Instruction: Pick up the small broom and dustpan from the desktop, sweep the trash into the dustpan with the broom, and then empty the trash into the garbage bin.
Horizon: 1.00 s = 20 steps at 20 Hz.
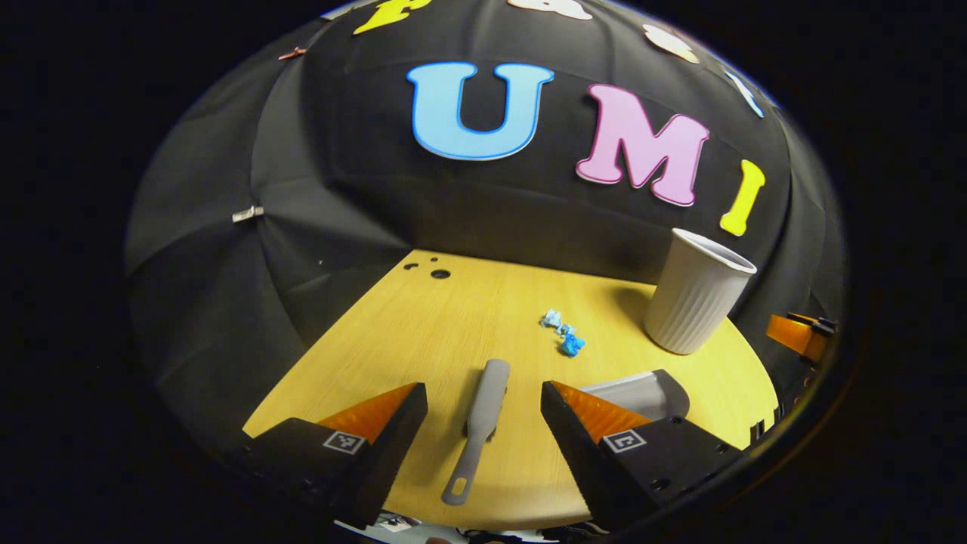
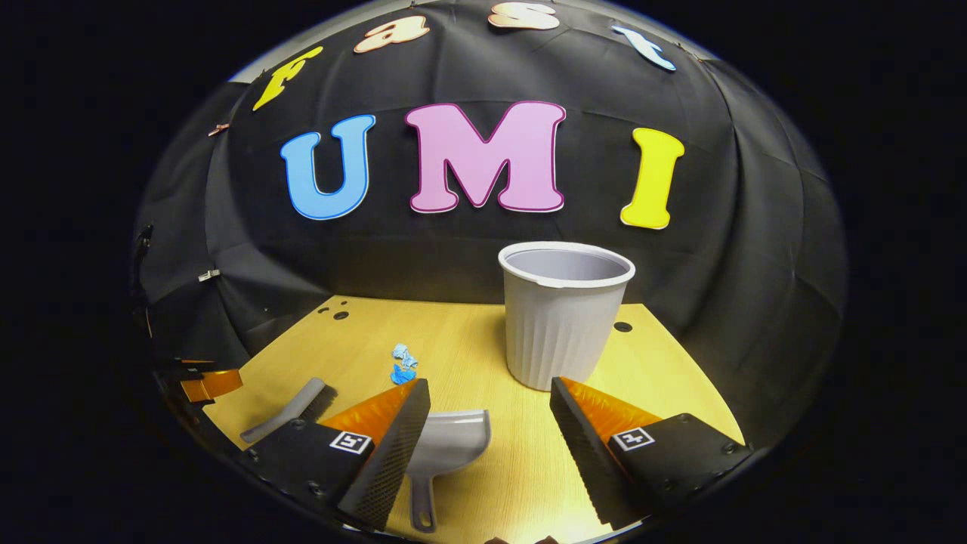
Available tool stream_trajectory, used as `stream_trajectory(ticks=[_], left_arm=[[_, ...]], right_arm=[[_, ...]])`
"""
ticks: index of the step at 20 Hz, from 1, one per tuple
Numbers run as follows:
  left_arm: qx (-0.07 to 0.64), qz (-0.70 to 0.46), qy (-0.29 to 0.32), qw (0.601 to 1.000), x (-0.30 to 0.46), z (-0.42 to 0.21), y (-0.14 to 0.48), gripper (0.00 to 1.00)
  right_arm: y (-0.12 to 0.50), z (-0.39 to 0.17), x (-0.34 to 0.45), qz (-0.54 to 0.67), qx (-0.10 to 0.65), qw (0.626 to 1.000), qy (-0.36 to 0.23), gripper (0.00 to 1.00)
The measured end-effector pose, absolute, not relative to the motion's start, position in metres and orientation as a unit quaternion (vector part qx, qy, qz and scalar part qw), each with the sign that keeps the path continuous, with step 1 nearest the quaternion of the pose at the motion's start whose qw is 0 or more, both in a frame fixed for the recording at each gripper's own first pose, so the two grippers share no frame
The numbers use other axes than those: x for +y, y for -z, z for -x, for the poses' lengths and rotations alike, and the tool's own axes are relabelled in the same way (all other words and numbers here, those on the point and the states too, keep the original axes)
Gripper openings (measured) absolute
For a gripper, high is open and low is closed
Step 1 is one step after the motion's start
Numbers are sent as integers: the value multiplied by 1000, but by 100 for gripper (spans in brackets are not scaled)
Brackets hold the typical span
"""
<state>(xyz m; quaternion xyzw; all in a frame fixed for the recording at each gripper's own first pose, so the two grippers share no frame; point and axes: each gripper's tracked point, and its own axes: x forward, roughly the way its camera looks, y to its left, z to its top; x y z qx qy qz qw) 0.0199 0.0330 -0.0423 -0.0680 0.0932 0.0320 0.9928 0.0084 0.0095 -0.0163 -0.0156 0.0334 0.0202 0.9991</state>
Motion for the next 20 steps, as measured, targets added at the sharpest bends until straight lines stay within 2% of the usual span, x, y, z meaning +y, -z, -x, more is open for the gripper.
stream_trajectory(ticks=[7, 20], left_arm=[[237, 83, -3, 968, 40, -30, 110, 96], [374, -46, 28, 926, 33, -69, 180, 96]], right_arm=[[35, -11, 12, 24, 66, 997, -33, 99], [92, -1, -4, -42, 151, 987, -30, 99]])
